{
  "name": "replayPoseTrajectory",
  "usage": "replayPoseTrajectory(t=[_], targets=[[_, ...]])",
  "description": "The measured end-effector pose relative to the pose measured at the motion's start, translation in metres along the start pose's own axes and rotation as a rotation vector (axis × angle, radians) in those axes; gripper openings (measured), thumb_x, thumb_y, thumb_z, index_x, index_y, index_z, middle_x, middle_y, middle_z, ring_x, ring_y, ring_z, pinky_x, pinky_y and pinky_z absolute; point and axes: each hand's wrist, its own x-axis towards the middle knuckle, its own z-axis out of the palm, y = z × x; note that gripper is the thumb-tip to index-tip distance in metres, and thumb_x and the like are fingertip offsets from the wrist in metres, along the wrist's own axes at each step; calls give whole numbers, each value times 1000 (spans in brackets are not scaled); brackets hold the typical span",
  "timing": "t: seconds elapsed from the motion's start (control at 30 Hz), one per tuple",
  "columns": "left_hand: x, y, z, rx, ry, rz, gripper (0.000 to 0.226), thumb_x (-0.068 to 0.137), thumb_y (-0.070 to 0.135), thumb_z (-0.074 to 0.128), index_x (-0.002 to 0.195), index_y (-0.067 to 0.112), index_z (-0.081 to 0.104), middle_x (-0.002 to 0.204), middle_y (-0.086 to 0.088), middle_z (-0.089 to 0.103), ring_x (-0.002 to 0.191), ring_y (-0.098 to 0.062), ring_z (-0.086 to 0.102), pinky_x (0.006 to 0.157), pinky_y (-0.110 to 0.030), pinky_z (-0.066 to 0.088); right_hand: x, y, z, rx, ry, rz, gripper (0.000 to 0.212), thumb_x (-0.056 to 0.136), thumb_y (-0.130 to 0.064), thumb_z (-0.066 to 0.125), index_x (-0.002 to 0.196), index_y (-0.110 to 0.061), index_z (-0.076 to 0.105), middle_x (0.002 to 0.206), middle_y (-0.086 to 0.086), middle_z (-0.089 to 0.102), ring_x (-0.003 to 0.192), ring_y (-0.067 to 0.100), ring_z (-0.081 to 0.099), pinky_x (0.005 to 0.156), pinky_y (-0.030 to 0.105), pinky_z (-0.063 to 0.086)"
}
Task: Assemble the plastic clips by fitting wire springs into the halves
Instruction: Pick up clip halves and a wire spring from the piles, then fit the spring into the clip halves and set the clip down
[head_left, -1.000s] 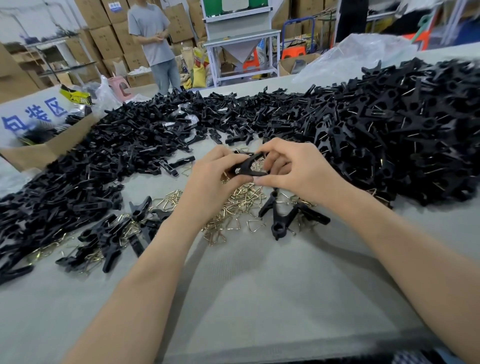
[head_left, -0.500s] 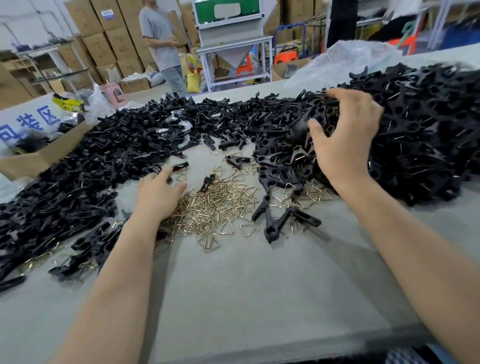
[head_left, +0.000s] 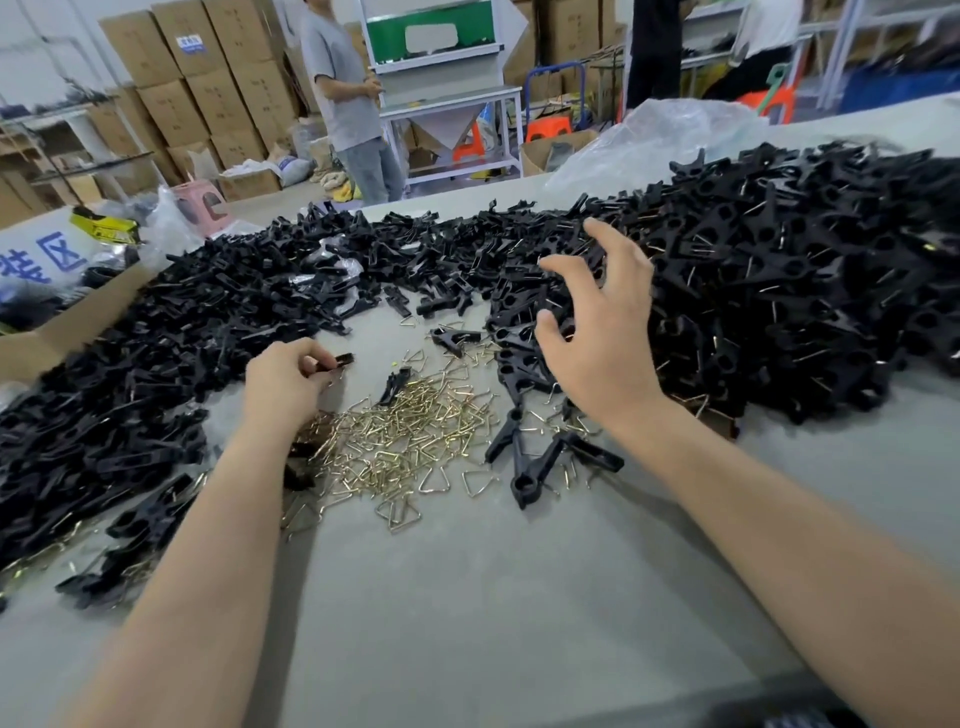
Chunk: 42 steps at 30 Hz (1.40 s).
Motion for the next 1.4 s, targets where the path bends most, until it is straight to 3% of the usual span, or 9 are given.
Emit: replayPoseTrajectory(t=[0.2,0.37,0.5,0.63,0.87,1.07,1.17,1.27,1.4], targets=[[-2,0,-2,50,26,-31,6,85,9,70,90,4,69,115,-15,55,106,-33,51,84,-32,36,-9,-13,3,67,-50,-45,33,82,-5,61,115,-8,61,143,18,34,134,34,25,110,34,17],[-2,0,-1,79,33,-11,8,88,3,64,94,3,69,118,-18,55,109,-35,50,84,-32,34,-12,-17,6,104,-87,-39,30,83,-6,62,114,-8,63,143,17,35,135,33,25,110,31,13],[-3,0,2,62,-11,-6,50,88,-14,40,125,14,59,135,-21,40,120,-37,44,82,-31,35,-12,-18,5,106,-101,-31,30,84,-7,61,114,-9,63,143,15,35,135,30,24,109,30,13],[1,2,5,297,-192,20,68,90,-13,30,141,30,47,154,-17,25,135,-42,25,102,-46,34,-12,-18,4,111,-108,-25,30,85,-8,61,115,-9,63,142,15,36,135,30,25,110,34,15],[-1,-3,4,140,-39,-9,31,92,1,51,117,8,66,125,-22,41,113,-43,45,103,-44,38,-13,-17,5,118,-129,-3,29,85,-10,60,114,-9,62,141,14,38,133,30,27,110,39,23],[-14,23,-6,-26,35,-17,20,85,2,53,105,7,54,113,-18,51,94,-29,50,77,-34,40,-14,-17,6,131,-129,12,28,86,-11,60,114,-9,63,137,12,41,130,27,30,109,36,24],[-30,63,-15,-394,-10,80,13,92,14,59,98,15,47,91,-3,61,68,-8,51,61,-20,38,-13,-17,5,251,-183,-23,29,88,-17,63,116,-9,61,123,6,51,113,19,48,100,37,39],[-56,102,-15,-890,-187,112,11,93,18,60,88,19,50,69,6,57,54,-5,46,53,-16,41,-14,-22,3,424,-322,-62,42,87,-28,69,124,-13,56,115,-2,56,94,8,59,83,25,52],[-77,110,-1,-1109,-256,159,11,94,10,57,87,17,53,55,14,47,50,-5,41,49,-19,35,-17,-24,5,521,-420,-19,47,81,-14,75,124,-7,56,83,-9,61,68,-2,61,64,12,50]])
